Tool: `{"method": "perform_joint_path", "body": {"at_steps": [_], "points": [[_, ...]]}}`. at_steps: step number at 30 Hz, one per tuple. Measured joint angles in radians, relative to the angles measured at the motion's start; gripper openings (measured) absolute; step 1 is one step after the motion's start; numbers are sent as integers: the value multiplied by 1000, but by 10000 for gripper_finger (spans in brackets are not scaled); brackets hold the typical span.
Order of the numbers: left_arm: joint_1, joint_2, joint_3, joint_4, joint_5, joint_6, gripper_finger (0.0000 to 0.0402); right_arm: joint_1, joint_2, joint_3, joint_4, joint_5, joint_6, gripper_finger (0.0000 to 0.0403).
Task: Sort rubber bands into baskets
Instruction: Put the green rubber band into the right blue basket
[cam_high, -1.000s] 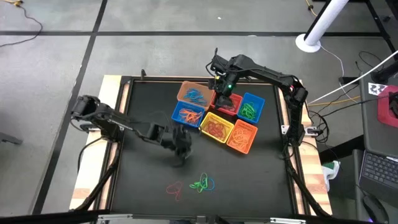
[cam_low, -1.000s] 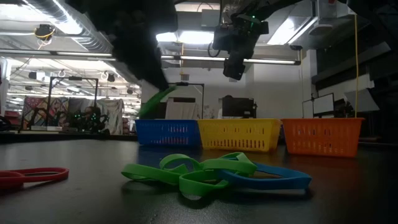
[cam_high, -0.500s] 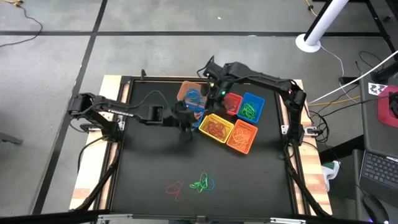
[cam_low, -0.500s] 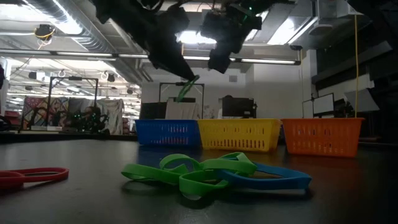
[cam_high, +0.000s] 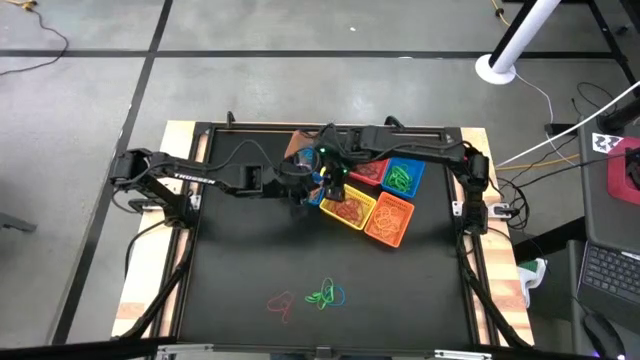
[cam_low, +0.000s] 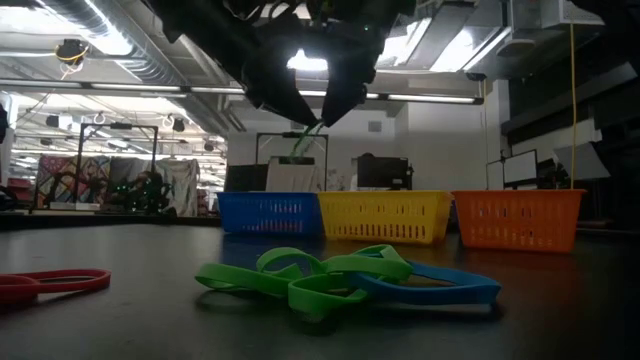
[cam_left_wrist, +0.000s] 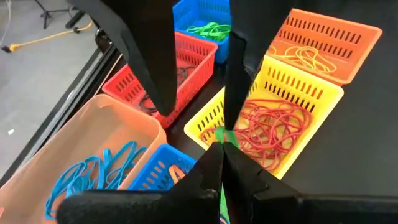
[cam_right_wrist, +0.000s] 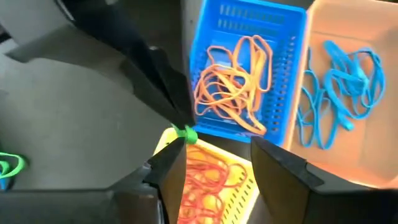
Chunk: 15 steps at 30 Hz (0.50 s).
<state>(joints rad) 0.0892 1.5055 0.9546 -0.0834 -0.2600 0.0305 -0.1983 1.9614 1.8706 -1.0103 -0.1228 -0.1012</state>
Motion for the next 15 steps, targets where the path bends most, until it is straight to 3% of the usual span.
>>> {"method": "perform_joint_path", "body": {"at_steps": [15], "points": [[-19, 0, 0, 23, 1, 51, 3, 9, 0, 0, -11, -107, 19, 179]]}}
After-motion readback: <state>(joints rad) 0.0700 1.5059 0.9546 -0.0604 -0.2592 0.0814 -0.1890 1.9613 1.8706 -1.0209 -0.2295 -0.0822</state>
